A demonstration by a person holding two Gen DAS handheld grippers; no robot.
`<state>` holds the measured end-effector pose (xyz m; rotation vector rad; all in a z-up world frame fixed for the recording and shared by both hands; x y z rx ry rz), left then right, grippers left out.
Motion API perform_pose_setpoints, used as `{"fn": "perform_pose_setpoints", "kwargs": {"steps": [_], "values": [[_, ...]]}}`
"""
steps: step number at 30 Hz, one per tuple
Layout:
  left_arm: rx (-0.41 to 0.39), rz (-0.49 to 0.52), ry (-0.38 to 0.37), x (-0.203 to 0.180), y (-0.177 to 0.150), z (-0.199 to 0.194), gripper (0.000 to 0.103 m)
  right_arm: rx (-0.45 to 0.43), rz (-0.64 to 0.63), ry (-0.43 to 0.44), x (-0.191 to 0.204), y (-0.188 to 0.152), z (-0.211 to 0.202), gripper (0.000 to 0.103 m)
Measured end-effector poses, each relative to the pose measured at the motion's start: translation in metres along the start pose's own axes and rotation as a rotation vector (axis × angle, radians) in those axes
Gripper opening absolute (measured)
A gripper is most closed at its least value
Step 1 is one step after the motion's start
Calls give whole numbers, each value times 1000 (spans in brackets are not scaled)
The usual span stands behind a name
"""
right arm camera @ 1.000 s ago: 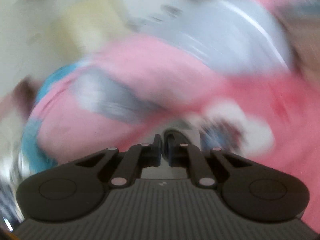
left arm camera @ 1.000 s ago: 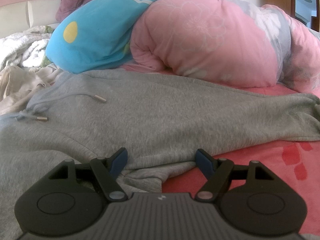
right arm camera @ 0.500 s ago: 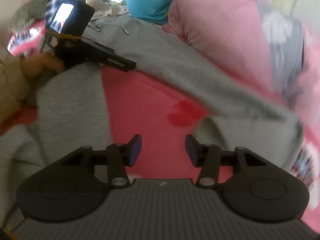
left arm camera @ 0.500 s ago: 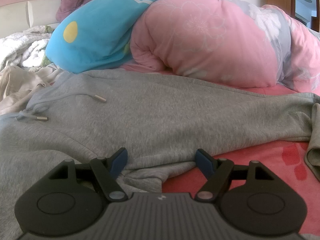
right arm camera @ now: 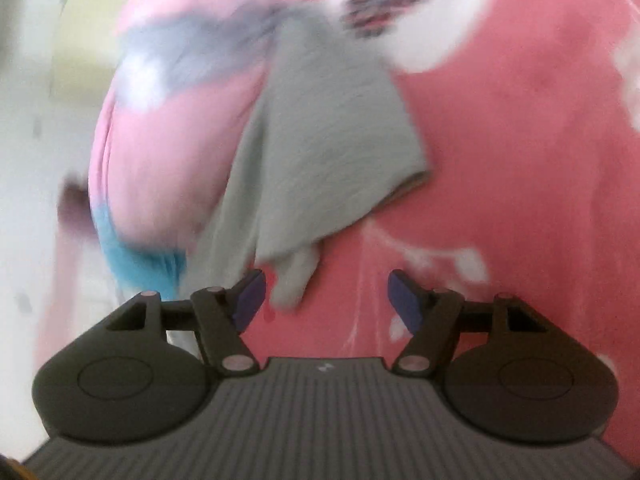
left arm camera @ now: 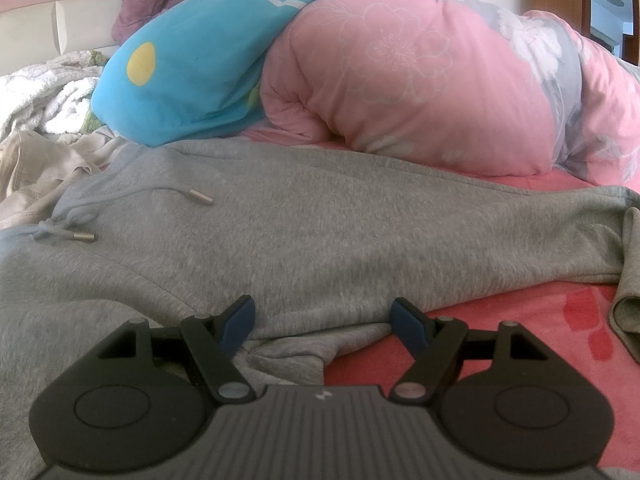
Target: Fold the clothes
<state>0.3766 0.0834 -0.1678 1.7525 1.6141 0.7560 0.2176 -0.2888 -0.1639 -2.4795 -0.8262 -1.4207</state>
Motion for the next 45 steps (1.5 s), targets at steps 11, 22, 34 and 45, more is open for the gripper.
{"fn": "perform_pose_setpoints", "kwargs": {"steps": [11,22,34,45], "values": [[0,0,0,0,0,0,76,-169,60,-7,2,29,17,66],[0,0,0,0,0,0,76,-266,101,-2,-19,49,22,17],[0,9,8,1,0,1,76,-421,-135,-75,-5,109,-21,6],[3,19,16,0,0,2,76,-512,-571,-395,35,231,-38,4]]}}
Point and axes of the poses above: each gripper's, at about its wrist camera, not at the fingertips, and z roughly the way its jaws point, x to its left, y to its top, the point moved 9 cm from there along z, roughly the way its jaws point, and after that the axes turned 2 degrees about x, right-handed, at the moved point
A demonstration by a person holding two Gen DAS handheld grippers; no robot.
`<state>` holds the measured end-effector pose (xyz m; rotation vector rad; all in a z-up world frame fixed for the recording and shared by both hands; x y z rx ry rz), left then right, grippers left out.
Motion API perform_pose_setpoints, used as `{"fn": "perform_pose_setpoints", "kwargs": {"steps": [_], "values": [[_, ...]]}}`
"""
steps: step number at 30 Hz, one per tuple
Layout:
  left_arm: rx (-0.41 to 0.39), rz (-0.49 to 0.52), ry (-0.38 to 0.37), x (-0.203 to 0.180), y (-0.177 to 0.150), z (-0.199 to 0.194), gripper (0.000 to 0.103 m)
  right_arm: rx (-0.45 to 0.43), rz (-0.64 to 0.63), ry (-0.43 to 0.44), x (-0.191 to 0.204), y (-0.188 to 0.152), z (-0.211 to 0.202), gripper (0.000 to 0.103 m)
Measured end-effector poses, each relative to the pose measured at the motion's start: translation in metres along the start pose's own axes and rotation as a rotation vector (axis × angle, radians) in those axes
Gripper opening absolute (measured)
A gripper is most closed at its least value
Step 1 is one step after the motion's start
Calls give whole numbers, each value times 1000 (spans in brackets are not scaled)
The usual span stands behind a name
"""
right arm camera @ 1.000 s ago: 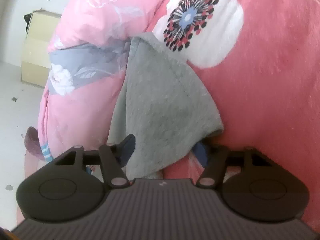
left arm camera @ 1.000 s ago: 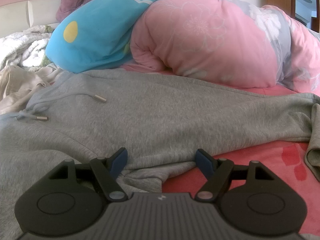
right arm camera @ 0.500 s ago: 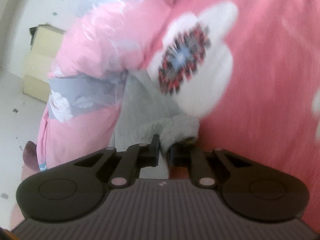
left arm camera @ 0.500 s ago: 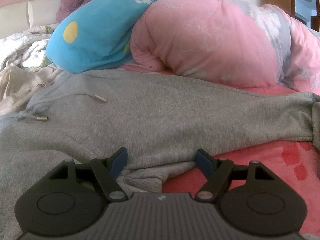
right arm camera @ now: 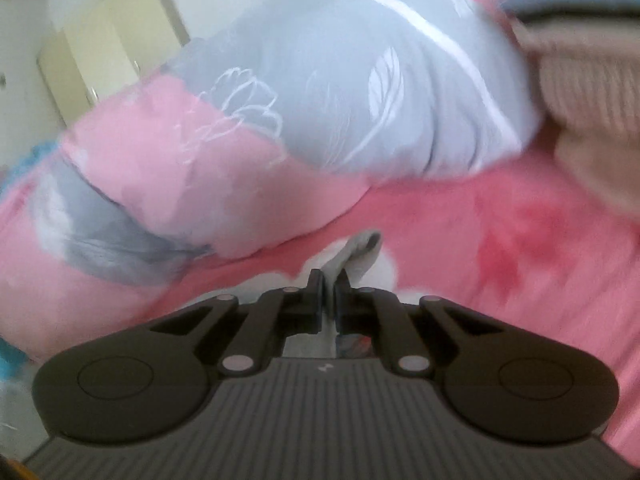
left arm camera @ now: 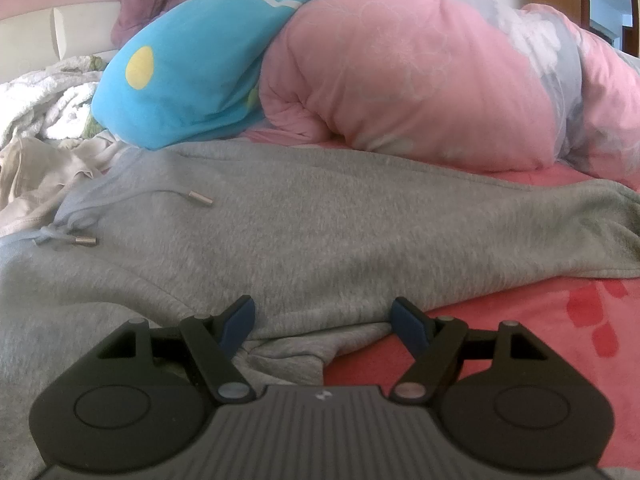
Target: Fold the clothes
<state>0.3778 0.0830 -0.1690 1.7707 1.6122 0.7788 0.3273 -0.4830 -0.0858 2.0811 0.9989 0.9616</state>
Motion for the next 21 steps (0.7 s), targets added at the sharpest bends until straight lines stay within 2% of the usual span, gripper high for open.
{"fn": "perform_pose_setpoints", "kwargs": {"steps": [5,10,21], "values": [[2,5,3,-1,0,0,77,-10,-145,-114,-17,29,30,3],[4,8,4,-1,0,0,77,-38,-188,-195,-39,50,53,3],[4,10,2,-1,-1,0,78,-10,-252,-313,-53,50,116,3]]}}
Point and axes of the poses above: each gripper's, at about its wrist camera, not at the fingertips, and z roughly the way its jaws point, x to its left, y to its top, the point moved 9 cm from there along z, roughly the way its jaws point, and after that the axes turned 2 degrees about x, right-handed, at the moved point
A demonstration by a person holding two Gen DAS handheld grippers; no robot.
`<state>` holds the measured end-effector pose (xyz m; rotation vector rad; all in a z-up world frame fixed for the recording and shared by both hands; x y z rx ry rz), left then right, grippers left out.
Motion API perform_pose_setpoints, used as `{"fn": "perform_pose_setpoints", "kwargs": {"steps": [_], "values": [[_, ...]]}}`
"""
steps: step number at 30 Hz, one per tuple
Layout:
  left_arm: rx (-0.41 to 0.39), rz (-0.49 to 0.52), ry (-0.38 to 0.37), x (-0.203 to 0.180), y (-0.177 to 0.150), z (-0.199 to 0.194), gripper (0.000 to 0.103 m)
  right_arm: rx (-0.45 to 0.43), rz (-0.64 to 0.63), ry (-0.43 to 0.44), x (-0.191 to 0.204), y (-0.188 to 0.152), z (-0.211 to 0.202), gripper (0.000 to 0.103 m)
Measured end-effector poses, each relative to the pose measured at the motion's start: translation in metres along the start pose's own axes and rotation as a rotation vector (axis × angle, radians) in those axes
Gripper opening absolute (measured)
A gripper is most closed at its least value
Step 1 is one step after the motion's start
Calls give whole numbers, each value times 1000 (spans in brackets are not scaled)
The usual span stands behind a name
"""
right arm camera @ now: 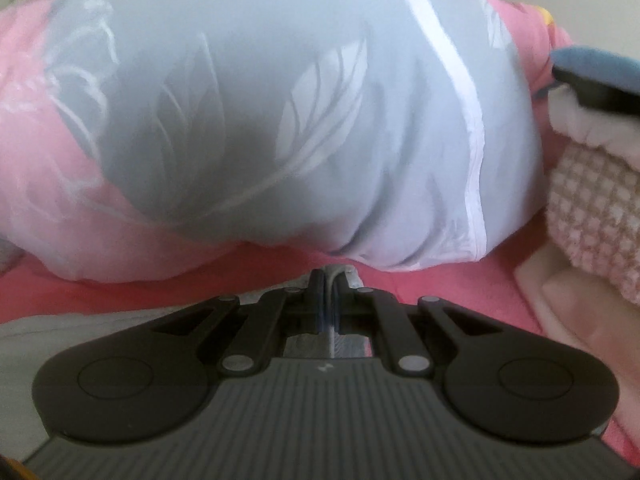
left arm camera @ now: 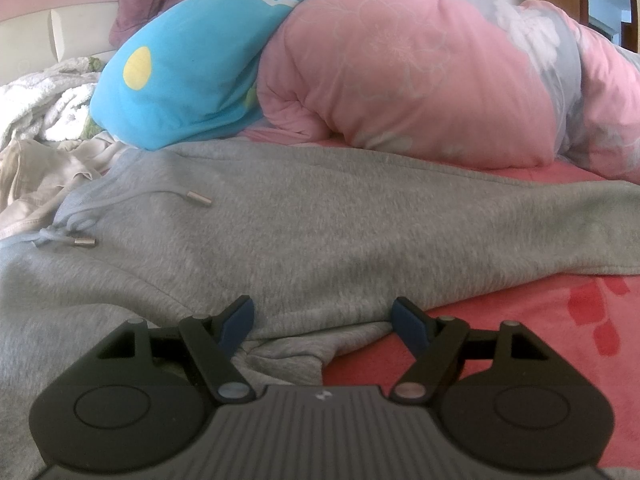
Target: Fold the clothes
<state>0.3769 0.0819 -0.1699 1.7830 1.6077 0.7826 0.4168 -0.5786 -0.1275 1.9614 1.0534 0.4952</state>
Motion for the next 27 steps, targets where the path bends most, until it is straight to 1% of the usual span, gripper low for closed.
{"fn": "perform_pose_setpoints", "kwargs": {"steps": [1,3,4,5,6,9,11,12,14,17,19,23,25,26,27], "values": [[0,0,0,0,0,0,78,13,0,-9,-1,-3,5,5],[0,0,-1,0,0,0,78,70,14,-38,-8,-11,14,21],[0,0,-1,0,0,-1,78,106,25,-57,-12,-16,18,37],[0,0,-1,0,0,-1,78,113,45,-73,-19,-18,18,54],[0,0,-1,0,0,0,78,119,66,-89,-26,-19,17,57],[1,0,-1,0,0,0,78,101,172,-72,-49,-21,0,60],[1,0,0,0,0,-1,78,106,285,-23,-64,-25,-18,61],[1,0,0,0,0,-1,78,114,349,21,-68,-29,-28,62],[1,0,0,0,0,-1,78,160,506,133,-74,-43,-50,63],[1,-1,-1,-1,0,-1,78,268,746,329,-69,-77,-88,63],[1,-2,-2,0,0,-1,78,339,843,406,-62,-103,-112,63],[1,-6,-6,0,1,-2,78,429,922,507,-38,-141,-150,63],[1,-9,-8,0,1,-3,79,478,947,549,-22,-154,-157,63],[0,-11,-9,0,1,-3,79,492,949,561,-15,-157,-157,63],[-3,-14,-12,0,1,-4,79,489,946,549,-9,-157,-157,63]]}}
Point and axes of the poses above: each gripper's, at about its wrist camera, not at the fingertips, and z roughly the way its jaws point, x to its left, y to its top, the point moved 9 cm from there along z, roughly the way its jaws point, and after that the axes turned 2 degrees about x, right-handed, at the moved point
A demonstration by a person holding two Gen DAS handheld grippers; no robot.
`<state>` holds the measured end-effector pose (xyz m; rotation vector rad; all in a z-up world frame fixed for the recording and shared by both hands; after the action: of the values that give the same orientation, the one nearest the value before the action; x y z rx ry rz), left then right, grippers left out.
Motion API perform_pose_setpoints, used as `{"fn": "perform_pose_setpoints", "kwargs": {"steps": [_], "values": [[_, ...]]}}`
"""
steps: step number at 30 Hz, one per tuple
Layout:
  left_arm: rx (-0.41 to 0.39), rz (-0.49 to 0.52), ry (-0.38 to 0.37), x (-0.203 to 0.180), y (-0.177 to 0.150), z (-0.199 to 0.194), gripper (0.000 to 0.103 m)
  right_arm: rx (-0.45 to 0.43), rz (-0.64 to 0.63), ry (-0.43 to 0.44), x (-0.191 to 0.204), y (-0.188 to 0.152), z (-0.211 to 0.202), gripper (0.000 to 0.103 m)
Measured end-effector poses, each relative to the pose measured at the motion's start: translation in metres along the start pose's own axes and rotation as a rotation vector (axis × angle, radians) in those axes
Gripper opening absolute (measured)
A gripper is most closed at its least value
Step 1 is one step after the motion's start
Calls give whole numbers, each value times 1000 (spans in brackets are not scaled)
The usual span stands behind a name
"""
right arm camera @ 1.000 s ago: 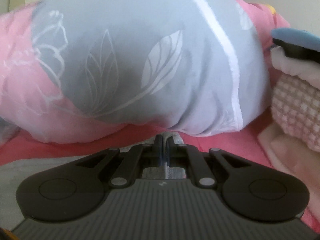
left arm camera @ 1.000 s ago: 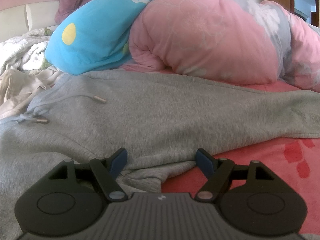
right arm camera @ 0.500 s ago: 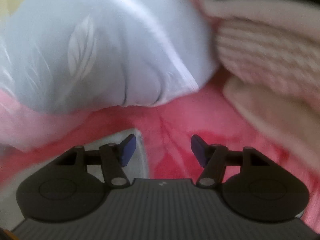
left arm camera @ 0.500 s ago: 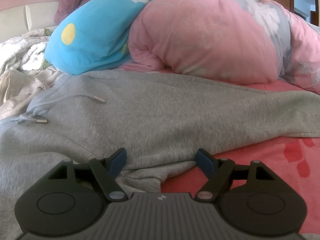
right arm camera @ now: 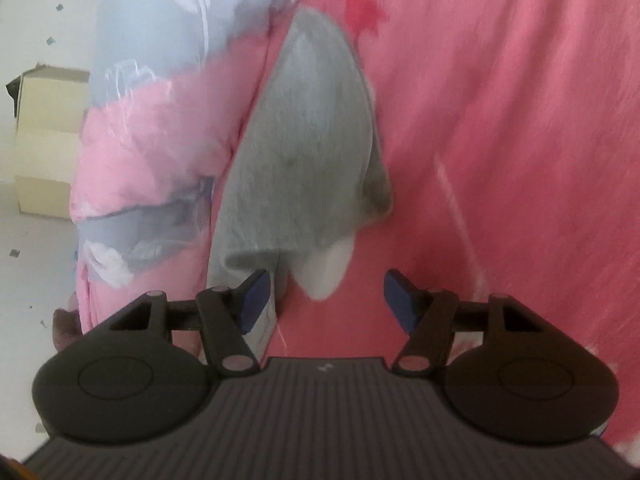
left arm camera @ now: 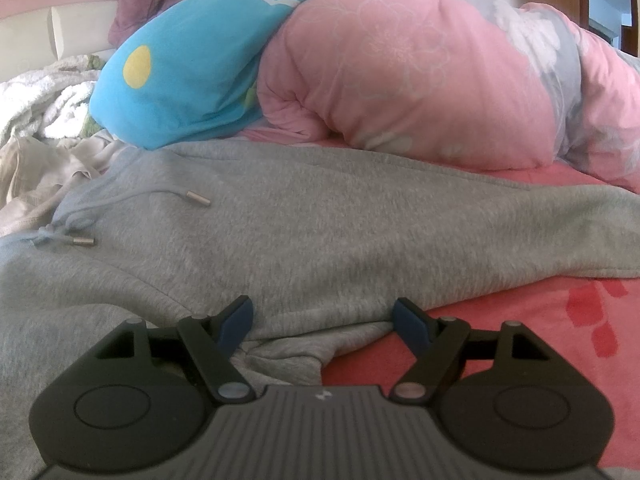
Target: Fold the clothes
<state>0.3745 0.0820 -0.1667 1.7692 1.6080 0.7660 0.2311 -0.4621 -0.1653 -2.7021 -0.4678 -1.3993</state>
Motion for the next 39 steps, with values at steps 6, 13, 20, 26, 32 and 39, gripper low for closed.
{"fn": "perform_pose_setpoints", "kwargs": {"steps": [6,13,20,26,32,39], "values": [[-68,-48,-59,4,8,-14,78,-151,63,24,-1,22,14,53],[-72,-25,-65,-2,10,-16,78,-313,-11,-15,-10,53,-10,12],[-30,-68,-68,4,6,-10,77,-525,-234,-44,7,79,-76,11],[-32,-66,-68,4,6,-9,77,-552,-243,-279,-31,90,-71,14],[-45,-58,-60,3,8,-13,77,-649,-102,-351,-79,94,-110,16],[-136,43,-36,-10,18,-33,78,-487,-673,-232,34,12,-87,18]]}}
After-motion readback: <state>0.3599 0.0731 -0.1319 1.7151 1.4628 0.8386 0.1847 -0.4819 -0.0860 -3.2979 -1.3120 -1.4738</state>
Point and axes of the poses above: each gripper's, at about its wrist camera, not at the fingertips, and z roughly the way its jaws point, x to its left, y to its top, the point moved 9 cm from there along z, roughly the way its jaws point, and after that the axes turned 2 degrees about x, right-handed, at the moved point
